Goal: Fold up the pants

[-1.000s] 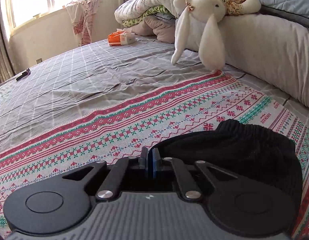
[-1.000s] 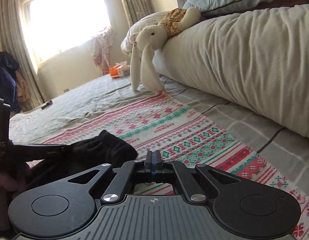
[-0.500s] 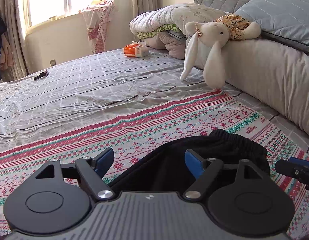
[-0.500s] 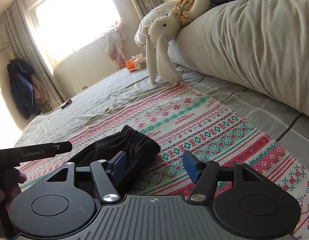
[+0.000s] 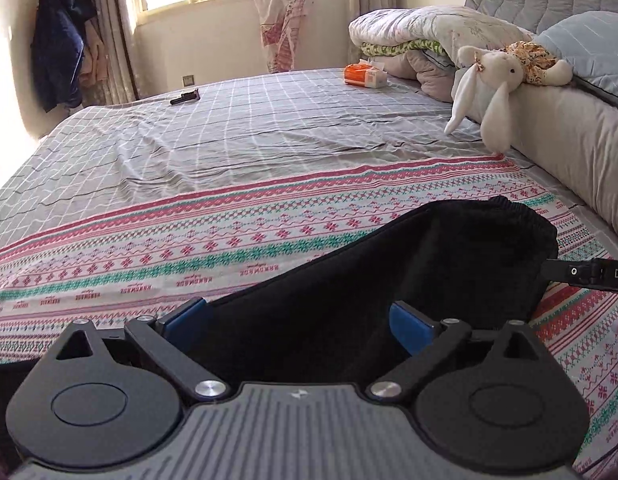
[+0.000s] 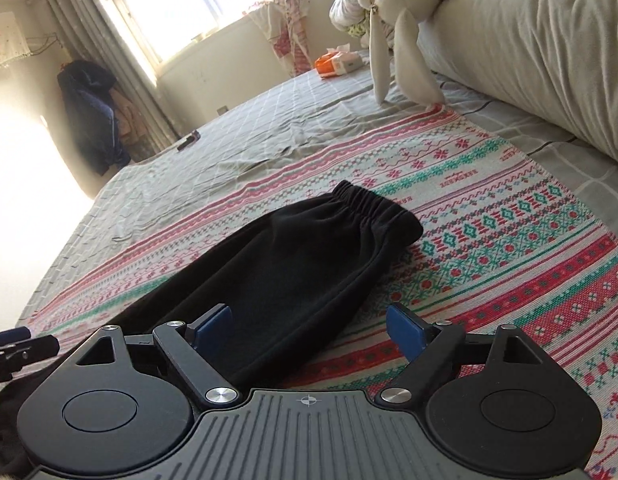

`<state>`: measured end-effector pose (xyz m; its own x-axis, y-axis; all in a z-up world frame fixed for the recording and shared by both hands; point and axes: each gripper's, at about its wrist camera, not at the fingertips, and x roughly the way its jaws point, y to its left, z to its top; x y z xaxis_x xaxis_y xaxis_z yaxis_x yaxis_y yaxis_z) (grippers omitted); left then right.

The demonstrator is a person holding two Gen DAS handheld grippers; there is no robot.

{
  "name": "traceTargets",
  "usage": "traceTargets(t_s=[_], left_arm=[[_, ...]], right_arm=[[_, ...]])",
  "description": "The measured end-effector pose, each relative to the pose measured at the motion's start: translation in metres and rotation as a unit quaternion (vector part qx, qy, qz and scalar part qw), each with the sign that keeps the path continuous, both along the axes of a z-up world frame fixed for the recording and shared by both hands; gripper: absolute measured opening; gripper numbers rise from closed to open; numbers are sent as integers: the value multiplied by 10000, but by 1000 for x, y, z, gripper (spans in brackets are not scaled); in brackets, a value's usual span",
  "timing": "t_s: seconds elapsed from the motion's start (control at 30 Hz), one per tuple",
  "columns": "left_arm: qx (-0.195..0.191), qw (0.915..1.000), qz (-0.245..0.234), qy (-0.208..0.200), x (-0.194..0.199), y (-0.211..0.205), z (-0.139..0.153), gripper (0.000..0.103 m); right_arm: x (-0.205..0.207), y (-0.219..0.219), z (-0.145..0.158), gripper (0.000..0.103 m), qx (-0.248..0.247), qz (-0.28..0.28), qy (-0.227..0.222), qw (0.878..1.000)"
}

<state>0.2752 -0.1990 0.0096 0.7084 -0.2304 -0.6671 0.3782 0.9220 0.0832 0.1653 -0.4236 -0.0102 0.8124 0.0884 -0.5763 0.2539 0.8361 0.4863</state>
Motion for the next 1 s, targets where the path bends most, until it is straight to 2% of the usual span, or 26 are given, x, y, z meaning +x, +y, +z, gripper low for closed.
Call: traceTargets(t_s=[0.17,0.2,0.27,0.4,0.5,0.57,0.67,0.8,1.0], left_arm=[[10,9999,-87,50,-39,26,-8,103],[38,9997,-242,58,-51,30,-11,103],[105,9981,-591,132,-69,32,-19,95],[600,9903,-1247,111,-97,31,-37,85],[883,9859,-1410,167,-97,31,-48,71],[800,9859,-1441,280,-92,35,-50,60],[595,9848,-1597,333,-89,37,-44,55],[983,9809,-1675,95,-91,32,-45,54],[1192,9813,-1495,244,-71,42,-51,36]], right_arm=[[6,2,-13,86,503,140,156,9985],[5,3,-14,86,484,119,77,9987],[5,3,-15,86,445,110,67,9989],[5,7,-15,86,327,86,27,9994],[6,10,-15,86,208,78,33,9997],[6,12,-14,86,160,76,29,9998],[5,11,-14,86,164,62,14,9998],[5,11,-14,85,171,38,-7,9998],[3,10,-14,84,109,-22,-37,9999]])
